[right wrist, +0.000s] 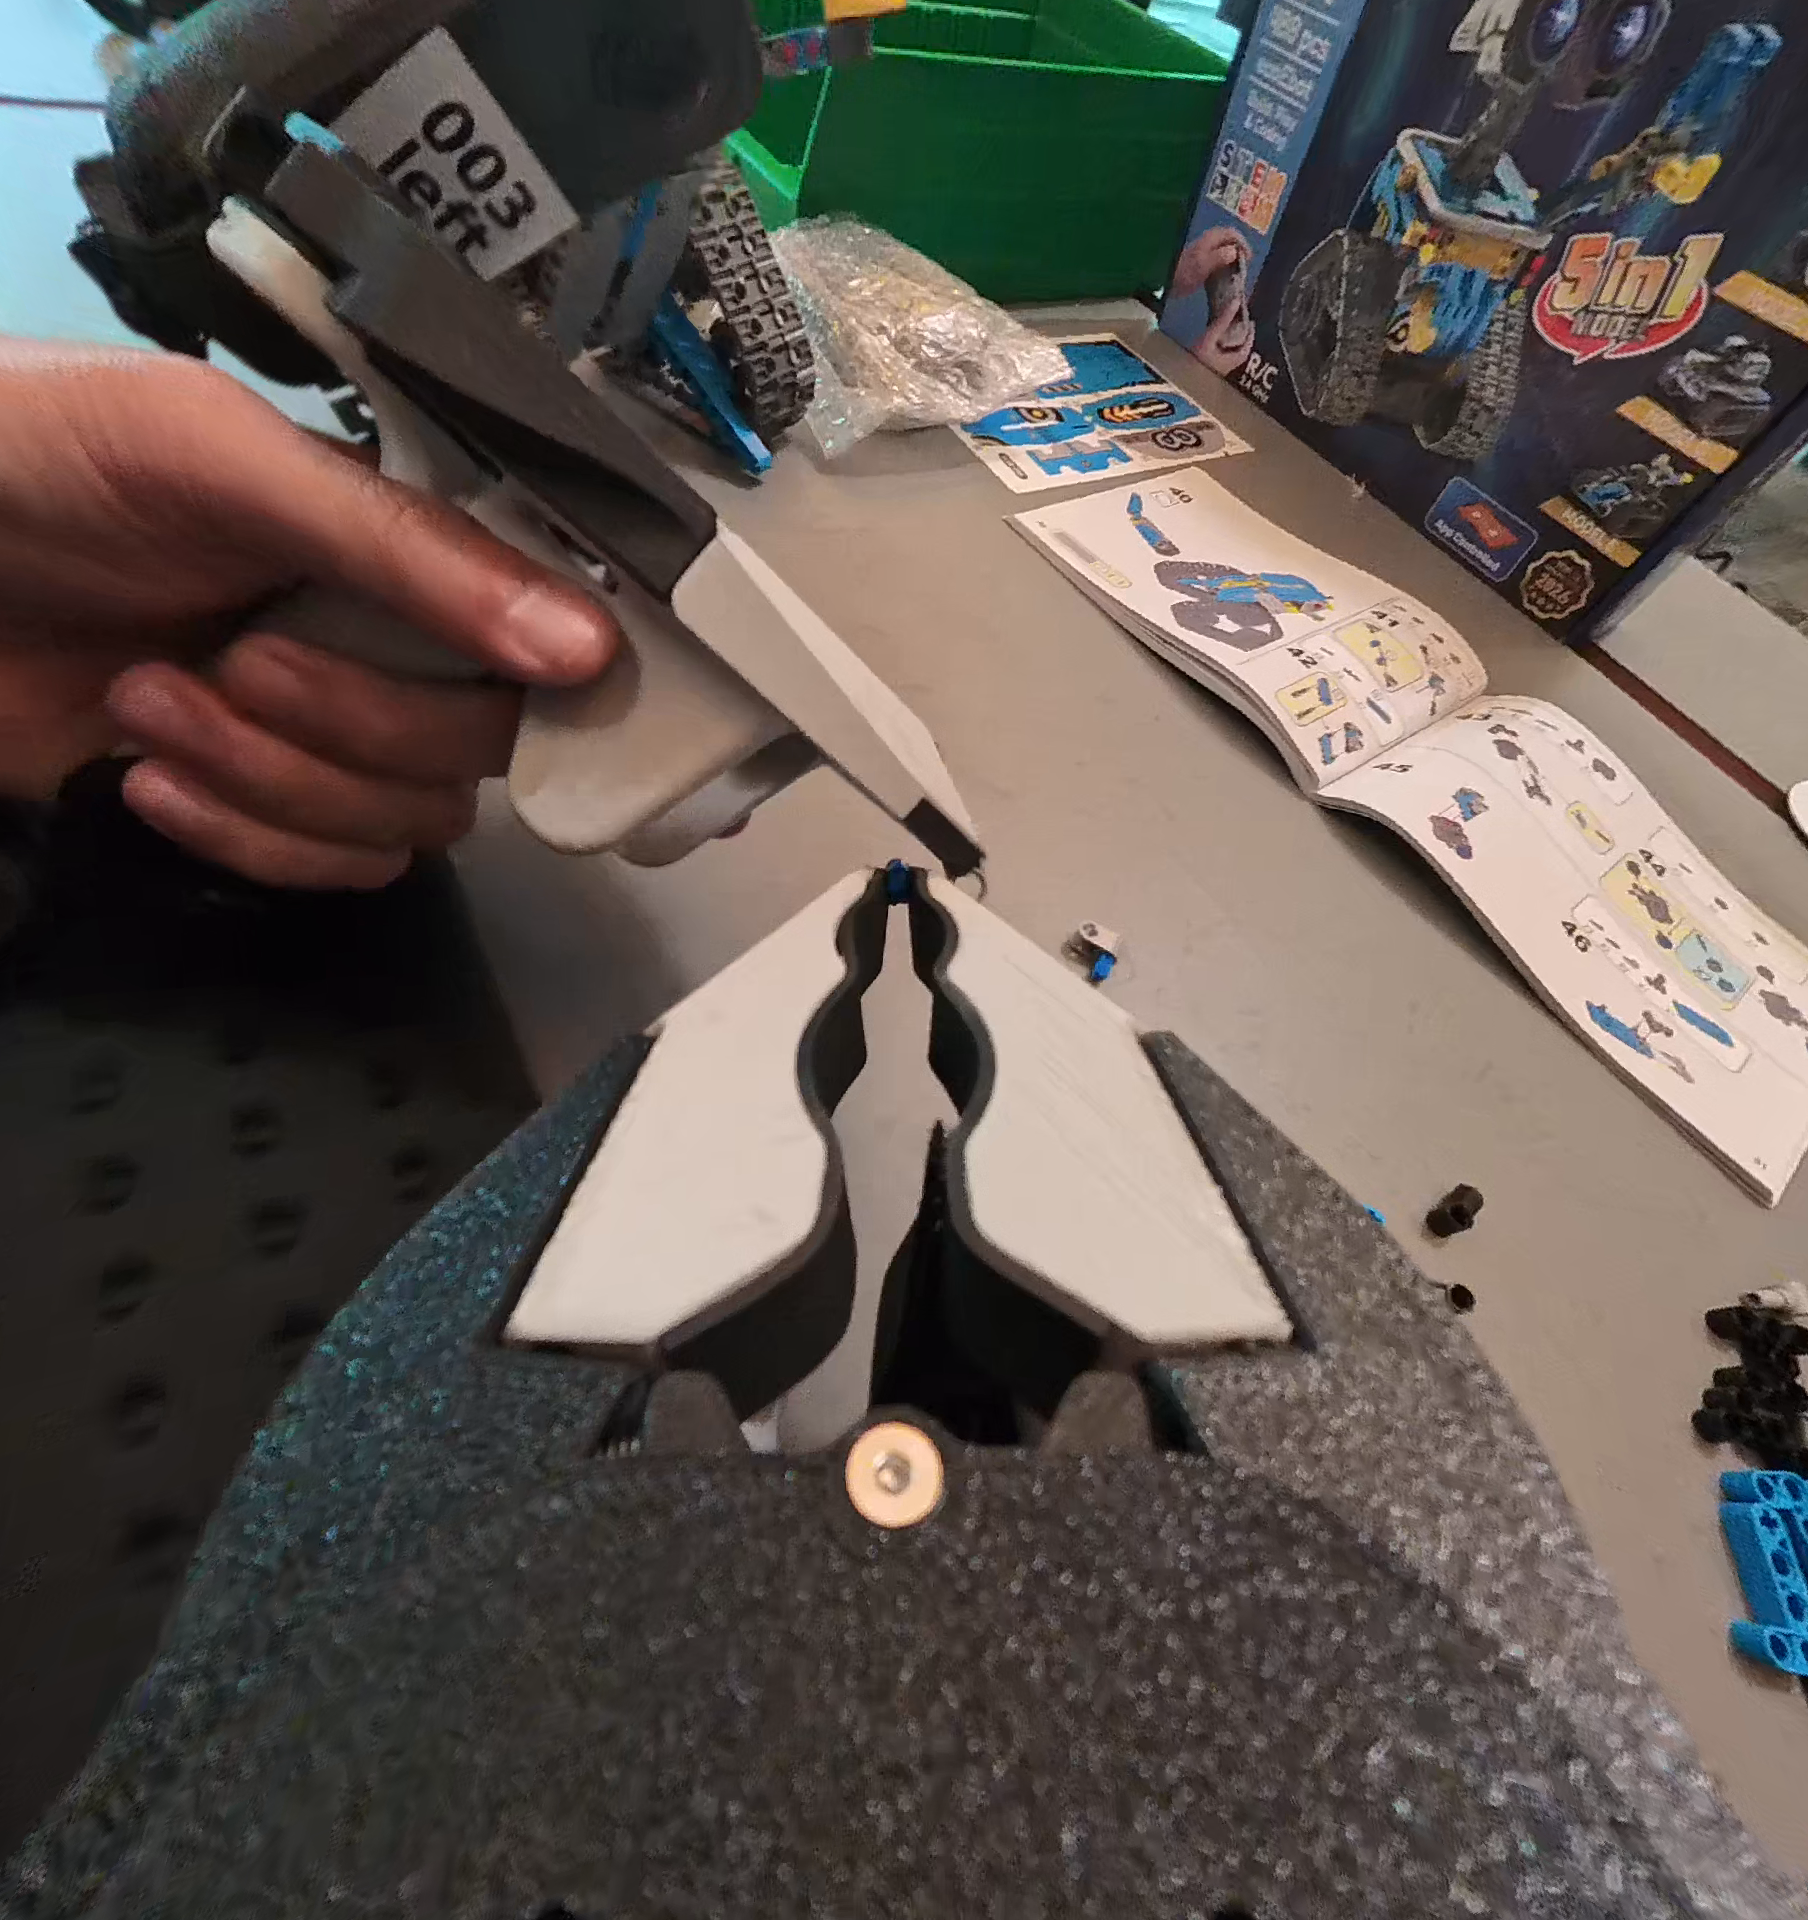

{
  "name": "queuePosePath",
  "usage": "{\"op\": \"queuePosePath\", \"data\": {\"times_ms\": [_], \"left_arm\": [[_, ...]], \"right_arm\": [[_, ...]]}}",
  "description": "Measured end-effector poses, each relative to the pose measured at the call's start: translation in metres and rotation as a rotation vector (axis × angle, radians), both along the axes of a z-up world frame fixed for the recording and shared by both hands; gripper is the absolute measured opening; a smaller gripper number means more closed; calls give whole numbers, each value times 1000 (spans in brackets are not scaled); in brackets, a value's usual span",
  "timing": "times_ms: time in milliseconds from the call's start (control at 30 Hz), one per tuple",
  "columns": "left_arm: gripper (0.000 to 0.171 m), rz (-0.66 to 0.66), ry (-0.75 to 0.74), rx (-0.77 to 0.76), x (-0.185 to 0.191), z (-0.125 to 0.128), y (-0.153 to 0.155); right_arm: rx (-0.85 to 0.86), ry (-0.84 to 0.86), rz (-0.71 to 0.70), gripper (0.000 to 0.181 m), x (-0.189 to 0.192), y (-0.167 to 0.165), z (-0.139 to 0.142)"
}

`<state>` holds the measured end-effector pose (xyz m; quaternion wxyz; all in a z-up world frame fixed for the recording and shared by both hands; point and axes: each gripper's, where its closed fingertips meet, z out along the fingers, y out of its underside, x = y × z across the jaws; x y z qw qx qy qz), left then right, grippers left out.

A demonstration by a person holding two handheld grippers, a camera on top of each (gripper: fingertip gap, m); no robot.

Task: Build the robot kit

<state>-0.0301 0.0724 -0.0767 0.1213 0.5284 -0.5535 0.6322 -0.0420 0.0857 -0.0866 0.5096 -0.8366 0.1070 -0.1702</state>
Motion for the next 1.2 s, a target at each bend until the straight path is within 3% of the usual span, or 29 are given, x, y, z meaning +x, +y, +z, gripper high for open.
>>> {"op": "queuePosePath", "data": {"times_ms": [300, 367, 500, 733, 1200], "left_arm": [[6, -82, -89, 151, -10, -4, 7], [5, -33, -96, 180, -6, -7, 16], [5, 23, -80, 138, -1, -6, 25], [5, -31, -68, 168, -6, -13, 16], [5, -45, -24, 176, -8, -19, 15]], "right_arm": [[-75, -102, 31, 4, -9, 5, -5], [-77, -121, 34, 4, -8, 4, -4], [-61, -145, -24, 4, 2, -4, 2], [-94, -205, -39, 4, 3, 2, 1], [-113, -185, 34, 3, -3, 1, -5]]}}
